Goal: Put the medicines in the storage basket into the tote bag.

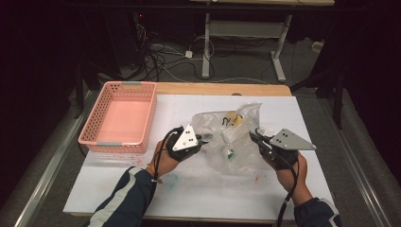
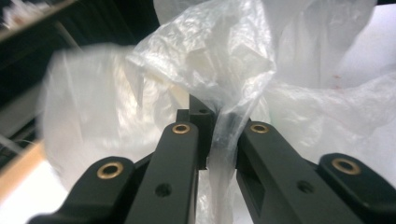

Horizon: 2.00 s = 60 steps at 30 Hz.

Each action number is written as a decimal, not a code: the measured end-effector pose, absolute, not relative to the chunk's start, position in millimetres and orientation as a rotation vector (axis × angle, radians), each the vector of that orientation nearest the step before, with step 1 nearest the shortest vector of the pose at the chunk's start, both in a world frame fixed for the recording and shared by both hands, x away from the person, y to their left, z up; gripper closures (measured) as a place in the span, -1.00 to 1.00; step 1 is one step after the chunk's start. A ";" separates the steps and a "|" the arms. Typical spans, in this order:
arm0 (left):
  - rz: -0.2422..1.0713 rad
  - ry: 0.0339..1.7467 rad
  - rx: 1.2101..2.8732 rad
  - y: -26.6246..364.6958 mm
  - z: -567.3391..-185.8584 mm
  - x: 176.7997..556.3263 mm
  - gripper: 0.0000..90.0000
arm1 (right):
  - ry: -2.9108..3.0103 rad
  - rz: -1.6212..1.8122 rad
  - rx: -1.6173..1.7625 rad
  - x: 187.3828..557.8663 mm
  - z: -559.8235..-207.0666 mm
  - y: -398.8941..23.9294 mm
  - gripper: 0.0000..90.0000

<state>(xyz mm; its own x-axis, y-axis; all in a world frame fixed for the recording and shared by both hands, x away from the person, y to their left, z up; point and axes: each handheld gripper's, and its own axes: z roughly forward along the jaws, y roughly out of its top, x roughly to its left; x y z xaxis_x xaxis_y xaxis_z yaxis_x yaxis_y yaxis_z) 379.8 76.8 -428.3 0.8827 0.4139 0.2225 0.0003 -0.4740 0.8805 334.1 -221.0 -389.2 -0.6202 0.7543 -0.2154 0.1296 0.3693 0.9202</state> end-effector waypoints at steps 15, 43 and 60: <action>0.559 0.324 1.830 74.8 -405.4 369.8 0.91 | 1.997 1.362 0.786 338.3 -377.8 -215.9 1.00; 0.875 0.319 1.609 120.3 -228.3 355.6 0.92 | 1.776 1.446 0.556 329.0 -238.1 -187.4 1.00; 0.834 0.514 1.783 100.2 -292.9 424.5 0.76 | 1.829 1.301 0.775 398.5 -286.4 -199.9 1.00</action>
